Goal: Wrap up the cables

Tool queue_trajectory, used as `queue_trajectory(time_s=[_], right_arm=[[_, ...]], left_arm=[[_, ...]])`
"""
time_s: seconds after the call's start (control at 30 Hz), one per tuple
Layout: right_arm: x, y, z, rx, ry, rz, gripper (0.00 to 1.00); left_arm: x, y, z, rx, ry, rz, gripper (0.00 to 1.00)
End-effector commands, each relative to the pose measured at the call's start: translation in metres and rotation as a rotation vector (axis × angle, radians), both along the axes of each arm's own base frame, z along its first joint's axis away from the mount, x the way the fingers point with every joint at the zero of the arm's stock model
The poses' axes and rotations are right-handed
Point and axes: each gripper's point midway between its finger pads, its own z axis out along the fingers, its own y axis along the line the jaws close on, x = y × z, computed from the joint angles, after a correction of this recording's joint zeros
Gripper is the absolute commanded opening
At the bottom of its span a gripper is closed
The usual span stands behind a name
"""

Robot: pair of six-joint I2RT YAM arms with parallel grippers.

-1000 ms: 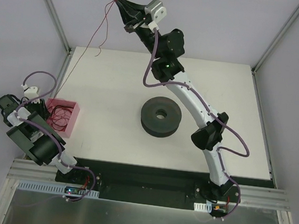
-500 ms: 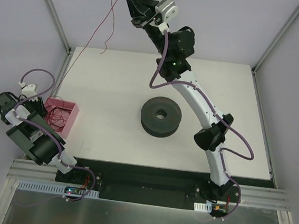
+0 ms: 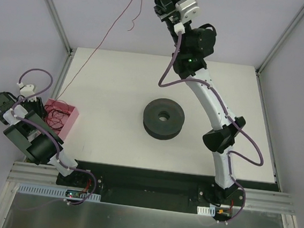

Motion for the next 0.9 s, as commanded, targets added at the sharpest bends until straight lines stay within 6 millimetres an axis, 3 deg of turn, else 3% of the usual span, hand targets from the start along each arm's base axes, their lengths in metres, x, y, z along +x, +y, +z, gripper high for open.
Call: queue_trajectory(time_s=[0.0, 0.23, 0.87], right_arm=[[-0.05, -0.084, 0.072, 0.167, -0.175, -0.108, 0.01], [-0.044, -0.114, 0.081, 0.172, -0.211, -0.184, 0.0], [-0.058, -0.192, 0.112, 0.198, -0.33, -0.423, 0.0]], left_arm=[[0.003, 0.011, 0.01, 0.034, 0.002, 0.022, 0.36], [0.002, 0.01, 0.004, 0.039, 0.032, 0.029, 0.35], [0.0, 0.02, -0.004, 0.064, 0.079, 0.045, 0.36]])
